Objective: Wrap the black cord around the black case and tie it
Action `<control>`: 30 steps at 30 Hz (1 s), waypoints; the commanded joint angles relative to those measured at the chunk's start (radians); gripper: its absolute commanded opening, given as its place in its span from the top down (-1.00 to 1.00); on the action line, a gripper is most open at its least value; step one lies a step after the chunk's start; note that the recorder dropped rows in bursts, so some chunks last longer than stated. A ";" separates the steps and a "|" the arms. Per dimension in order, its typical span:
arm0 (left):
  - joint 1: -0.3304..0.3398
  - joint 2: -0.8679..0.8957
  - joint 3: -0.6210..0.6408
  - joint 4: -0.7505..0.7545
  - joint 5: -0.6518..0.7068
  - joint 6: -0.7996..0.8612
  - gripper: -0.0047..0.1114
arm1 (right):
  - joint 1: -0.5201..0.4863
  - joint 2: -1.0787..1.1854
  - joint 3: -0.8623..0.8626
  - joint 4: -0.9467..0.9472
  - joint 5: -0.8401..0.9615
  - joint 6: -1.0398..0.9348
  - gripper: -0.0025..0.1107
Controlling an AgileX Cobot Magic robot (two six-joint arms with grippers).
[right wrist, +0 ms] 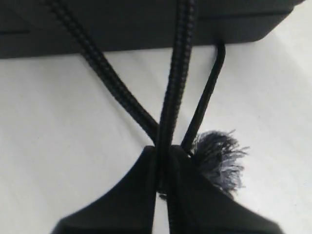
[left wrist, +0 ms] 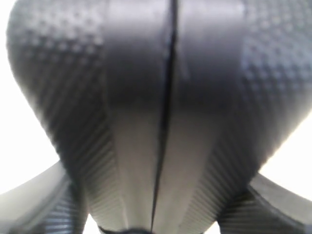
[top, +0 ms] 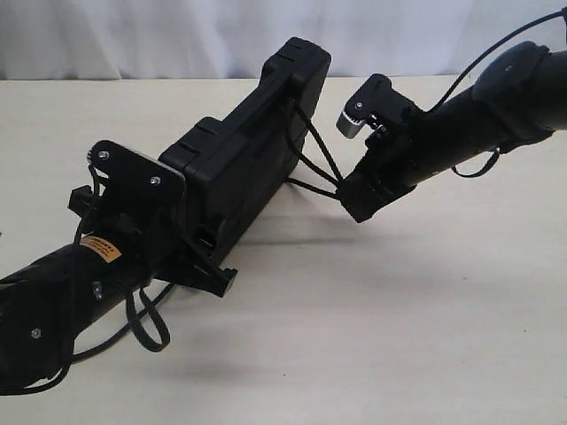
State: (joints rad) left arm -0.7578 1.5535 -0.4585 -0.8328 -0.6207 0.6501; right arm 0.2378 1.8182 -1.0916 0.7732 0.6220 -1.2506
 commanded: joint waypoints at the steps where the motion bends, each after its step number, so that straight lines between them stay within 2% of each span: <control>1: -0.007 0.026 -0.014 0.062 -0.098 0.034 0.92 | -0.002 -0.034 0.002 -0.067 0.084 0.111 0.88; 8: -0.007 0.056 -0.014 0.090 -0.122 0.044 0.92 | -0.002 -0.044 0.002 -0.139 0.184 0.190 0.88; 14: -0.007 0.056 -0.014 0.090 -0.176 0.054 0.92 | -0.002 -0.044 0.002 -0.247 0.212 0.352 0.88; 25: -0.007 0.056 -0.014 0.121 -0.185 0.131 0.92 | -0.002 -0.147 0.002 -0.250 0.257 0.551 0.88; 30: -0.007 0.056 -0.014 0.130 -0.183 0.131 0.92 | -0.002 -0.172 0.002 -0.220 0.284 0.567 0.88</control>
State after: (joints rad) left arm -0.7659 1.6148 -0.4621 -0.7120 -0.7120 0.7755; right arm 0.2378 1.6593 -1.0916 0.5427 0.8745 -0.6978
